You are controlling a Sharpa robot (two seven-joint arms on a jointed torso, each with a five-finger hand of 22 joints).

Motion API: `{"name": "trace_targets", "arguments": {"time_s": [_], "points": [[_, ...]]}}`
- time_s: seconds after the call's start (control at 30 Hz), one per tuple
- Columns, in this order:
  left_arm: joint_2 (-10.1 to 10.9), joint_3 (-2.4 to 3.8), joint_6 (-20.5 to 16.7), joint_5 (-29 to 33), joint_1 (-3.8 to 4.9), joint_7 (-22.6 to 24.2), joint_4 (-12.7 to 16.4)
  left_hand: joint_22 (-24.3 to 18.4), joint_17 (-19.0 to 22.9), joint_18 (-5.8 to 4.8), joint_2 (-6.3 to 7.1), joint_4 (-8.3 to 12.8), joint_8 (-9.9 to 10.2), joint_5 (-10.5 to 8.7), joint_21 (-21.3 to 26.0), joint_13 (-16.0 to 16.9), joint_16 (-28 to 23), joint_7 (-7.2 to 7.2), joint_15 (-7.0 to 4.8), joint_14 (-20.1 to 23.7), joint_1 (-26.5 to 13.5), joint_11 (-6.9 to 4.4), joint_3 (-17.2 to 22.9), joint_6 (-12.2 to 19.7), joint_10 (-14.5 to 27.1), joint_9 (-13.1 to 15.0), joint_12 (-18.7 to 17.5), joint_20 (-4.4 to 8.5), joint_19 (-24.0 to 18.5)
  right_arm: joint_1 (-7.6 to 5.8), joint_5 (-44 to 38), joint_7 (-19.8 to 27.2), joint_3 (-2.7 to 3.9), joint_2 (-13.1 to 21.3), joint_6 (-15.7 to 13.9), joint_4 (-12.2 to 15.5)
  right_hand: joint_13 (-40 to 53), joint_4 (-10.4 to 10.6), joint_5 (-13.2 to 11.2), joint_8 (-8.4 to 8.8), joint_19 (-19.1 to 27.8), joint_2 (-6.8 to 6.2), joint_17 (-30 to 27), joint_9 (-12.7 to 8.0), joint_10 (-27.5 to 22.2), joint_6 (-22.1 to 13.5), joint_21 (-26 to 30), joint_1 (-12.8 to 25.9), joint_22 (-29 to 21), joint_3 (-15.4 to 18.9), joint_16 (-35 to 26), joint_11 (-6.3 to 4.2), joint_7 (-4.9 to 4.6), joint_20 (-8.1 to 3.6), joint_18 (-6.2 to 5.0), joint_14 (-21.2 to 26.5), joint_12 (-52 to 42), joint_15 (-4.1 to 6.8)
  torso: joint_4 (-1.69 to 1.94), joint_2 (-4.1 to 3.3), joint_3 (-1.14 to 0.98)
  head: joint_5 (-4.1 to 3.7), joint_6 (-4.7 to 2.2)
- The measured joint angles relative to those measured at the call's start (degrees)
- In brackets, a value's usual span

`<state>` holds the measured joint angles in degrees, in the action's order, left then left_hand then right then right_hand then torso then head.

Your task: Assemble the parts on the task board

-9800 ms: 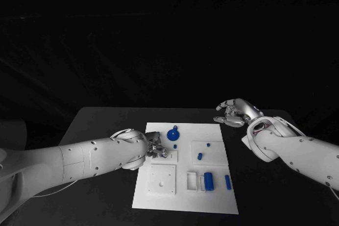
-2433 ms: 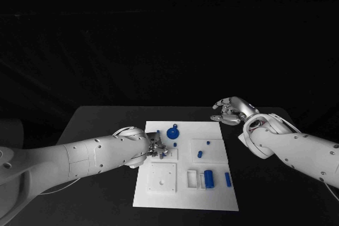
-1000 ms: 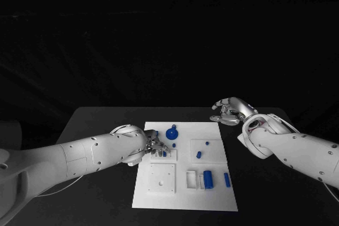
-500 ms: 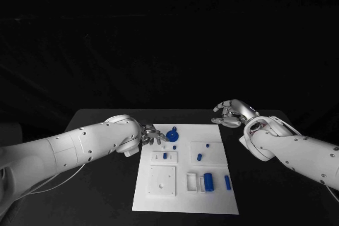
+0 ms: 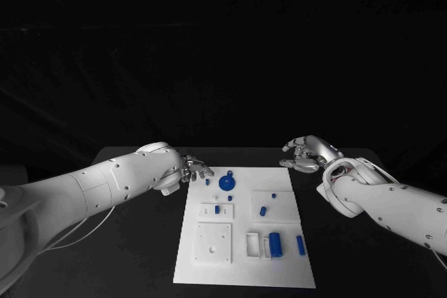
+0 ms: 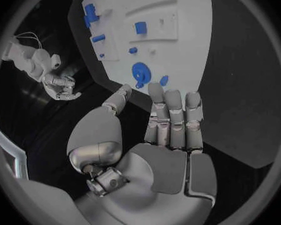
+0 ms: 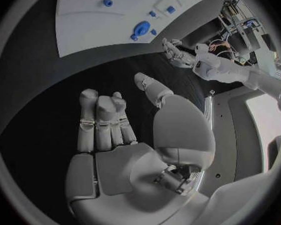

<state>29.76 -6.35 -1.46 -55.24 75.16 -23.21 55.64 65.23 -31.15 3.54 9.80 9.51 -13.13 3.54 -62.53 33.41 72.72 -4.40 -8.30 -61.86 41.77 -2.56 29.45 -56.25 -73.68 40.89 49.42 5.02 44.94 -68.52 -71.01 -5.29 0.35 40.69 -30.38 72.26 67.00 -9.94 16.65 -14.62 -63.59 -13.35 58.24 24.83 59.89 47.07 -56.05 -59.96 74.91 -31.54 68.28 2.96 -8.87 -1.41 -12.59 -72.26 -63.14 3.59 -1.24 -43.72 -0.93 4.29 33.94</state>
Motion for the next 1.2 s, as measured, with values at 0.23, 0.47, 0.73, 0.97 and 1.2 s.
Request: {"name": "trace_targets", "arguments": {"time_s": [0.23, 0.47, 0.73, 0.97, 1.2], "points": [[-3.6, 0.02, 0.2, -2.4, 0.13, 0.6, -5.3, 0.0, 0.1, -0.6, 0.53, -0.6, 0.0, 0.0, 0.1, -0.1, -0.2, -0.07, 0.3, -0.1, -0.5, 0.2, -0.1, 0.5, 0.2, -0.1, -0.2, 0.0, 0.0, 0.0, 0.0, 0.0, 0.0, 0.0, 0.0, 0.3, 0.0, 0.1, 0.2, 0.0, 0.0, 0.0, 0.0, 0.0, 0.0, 0.0, 0.0, 0.0, 0.0, 0.1, 0.0, 0.0, 0.0, 0.01, 0.0, 0.0, 0.0, 0.0, -0.11, -0.3, 0.19, 0.14, -0.25], [-6.5, -0.09, 1.2, -4.9, -0.17, 1.1, -9.6, 0.0, 0.2, -0.58, 0.76, -1.0, 0.2, -0.27, 0.2, -0.2, -0.2, -0.2, 0.31, -0.1, -0.8, 0.2, -0.2, 0.8, 0.2, -0.1, -0.2, 0.0, 0.0, 0.0, 0.0, 0.1, 0.01, 0.0, 0.0, 0.7, -0.1, 0.1, 0.2, 0.0, 0.0, 0.0, 0.0, 0.0, 0.0, 0.0, 0.0, 0.0, 0.0, 0.1, 0.0, 0.0, 0.01, 0.01, 0.01, 0.0, 0.0, 0.0, -0.38, -0.71, 0.37, 0.32, -0.36], [-7.9, -0.19, 2.1, -7.1, -0.91, 1.5, -12.7, 0.0, 0.3, -0.56, 0.65, -1.4, 0.2, -0.27, 0.2, -0.2, -0.2, -0.18, 0.32, -0.1, -0.9, 0.2, -0.3, 0.8, 0.2, -0.1, -0.2, 0.0, 0.0, -0.08, 0.0, 0.1, 0.01, 0.5, 0.0, 1.1, -0.1, 0.1, 0.2, 0.0, 0.0, 0.0, 0.0, 0.0, 0.0, 0.0, 0.0, 0.0, 0.0, 0.1, 0.0, 0.0, 0.01, 0.02, 0.0, 0.0, 0.0, 0.0, -0.69, -1.18, 0.58, 0.37, -0.4], [-9.0, -0.15, 3.8, -7.7, -0.99, 1.8, -14.5, 0.0, 0.3, -0.53, 0.02, -1.4, 0.2, -0.27, 0.2, -0.2, -0.2, -0.09, 0.41, 0.0, -0.7, 0.19, -0.3, 0.9, 0.2, 0.1, -0.2, 0.0, 0.0, -0.17, 0.0, 0.1, 0.02, 0.3, 0.0, 1.3, -0.1, 0.1, 0.2, 0.0, 0.0, 0.0, 0.0, 0.0, -0.2, 0.0, 0.0, 0.0, 0.0, 0.1, 0.0, -0.2, 0.02, 0.03, 0.0, 0.0, 0.0, 0.0, -0.81, -1.38, 0.66, 0.43, -0.28], [-9.4, -0.16, 5.5, -8.0, -1.27, 1.8, -16.2, 0.2, 0.3, -0.49, -1.42, -1.3, 0.0, -0.27, 0.2, -0.2, -0.2, -0.08, 0.41, 0.0, -0.3, 0.19, -0.7, 0.9, 0.2, 0.1, -0.2, 0.0, 0.0, -0.2, 0.0, 0.1, 0.03, 0.4, 0.0, 1.5, -0.1, 0.1, 0.2, 0.0, 0.1, 0.0, 0.0, 0.0, -0.2, -0.1, 0.0, 0.0, 0.0, 0.1, 0.0, -0.2, 0.1, 0.11, 0.0, 0.0, 0.0, 0.0, -0.8, -1.38, 0.68, 0.35, 0.1]]}}
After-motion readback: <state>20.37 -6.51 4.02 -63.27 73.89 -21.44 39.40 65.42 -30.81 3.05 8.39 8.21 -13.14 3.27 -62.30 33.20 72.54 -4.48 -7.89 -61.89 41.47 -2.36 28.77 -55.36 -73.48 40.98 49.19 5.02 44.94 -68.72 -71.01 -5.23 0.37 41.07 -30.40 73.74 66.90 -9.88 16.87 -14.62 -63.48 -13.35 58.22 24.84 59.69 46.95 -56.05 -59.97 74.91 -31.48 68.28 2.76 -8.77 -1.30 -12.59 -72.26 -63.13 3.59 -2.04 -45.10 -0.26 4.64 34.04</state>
